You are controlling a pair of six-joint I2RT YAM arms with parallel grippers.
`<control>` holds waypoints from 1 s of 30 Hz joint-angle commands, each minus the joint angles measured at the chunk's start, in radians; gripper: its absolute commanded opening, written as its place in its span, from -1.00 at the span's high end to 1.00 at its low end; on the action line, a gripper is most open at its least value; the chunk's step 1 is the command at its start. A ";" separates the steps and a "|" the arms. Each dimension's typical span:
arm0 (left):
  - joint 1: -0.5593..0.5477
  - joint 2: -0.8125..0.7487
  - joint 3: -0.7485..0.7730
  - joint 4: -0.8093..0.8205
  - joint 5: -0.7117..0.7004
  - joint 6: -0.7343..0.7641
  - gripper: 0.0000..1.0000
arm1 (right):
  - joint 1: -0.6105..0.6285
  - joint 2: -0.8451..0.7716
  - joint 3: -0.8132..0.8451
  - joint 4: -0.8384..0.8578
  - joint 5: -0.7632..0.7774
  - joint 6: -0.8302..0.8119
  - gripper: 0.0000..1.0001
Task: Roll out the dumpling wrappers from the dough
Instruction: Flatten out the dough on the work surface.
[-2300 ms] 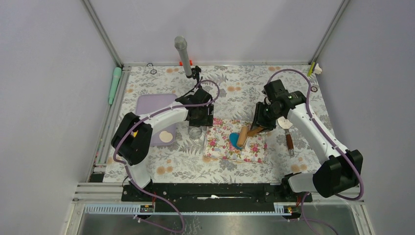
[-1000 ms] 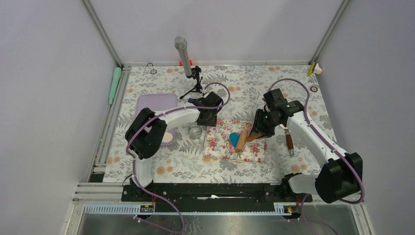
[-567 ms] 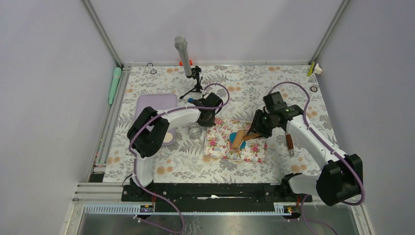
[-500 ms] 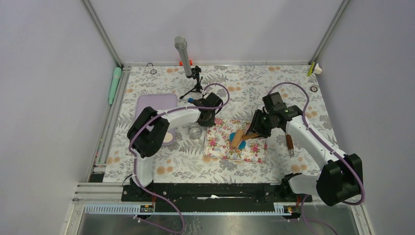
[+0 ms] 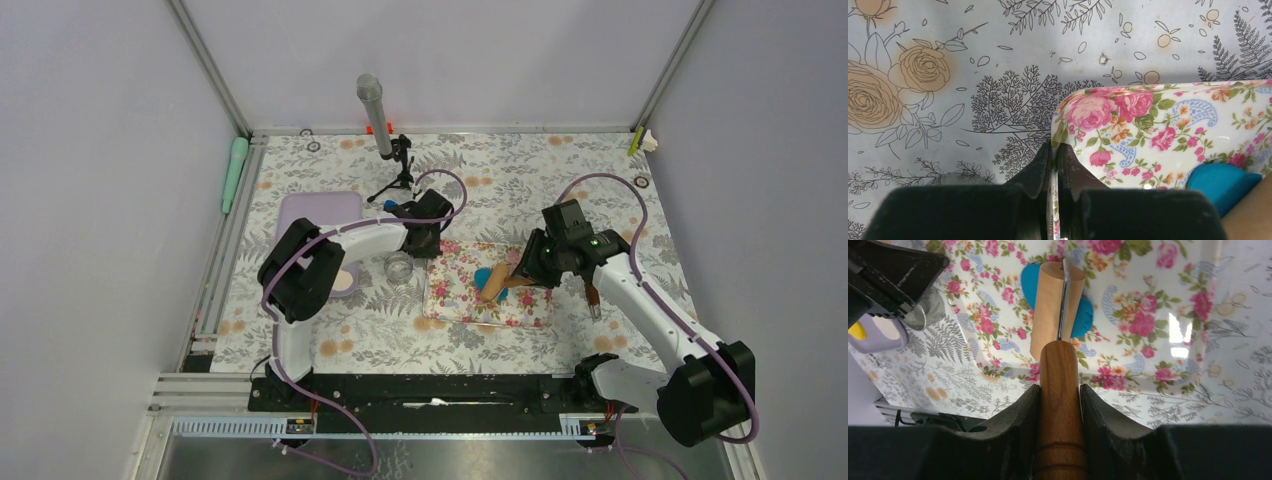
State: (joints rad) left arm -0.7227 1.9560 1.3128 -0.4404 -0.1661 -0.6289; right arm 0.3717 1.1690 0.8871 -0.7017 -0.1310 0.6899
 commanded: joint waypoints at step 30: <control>0.009 -0.047 -0.056 -0.035 -0.007 0.028 1.00 | -0.139 0.007 -0.146 -0.113 0.201 0.000 1.00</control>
State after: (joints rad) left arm -0.7197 1.9411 1.2865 -0.4103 -0.1505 -0.6289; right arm 0.2962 1.2205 0.8413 -0.5713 -0.2188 0.7547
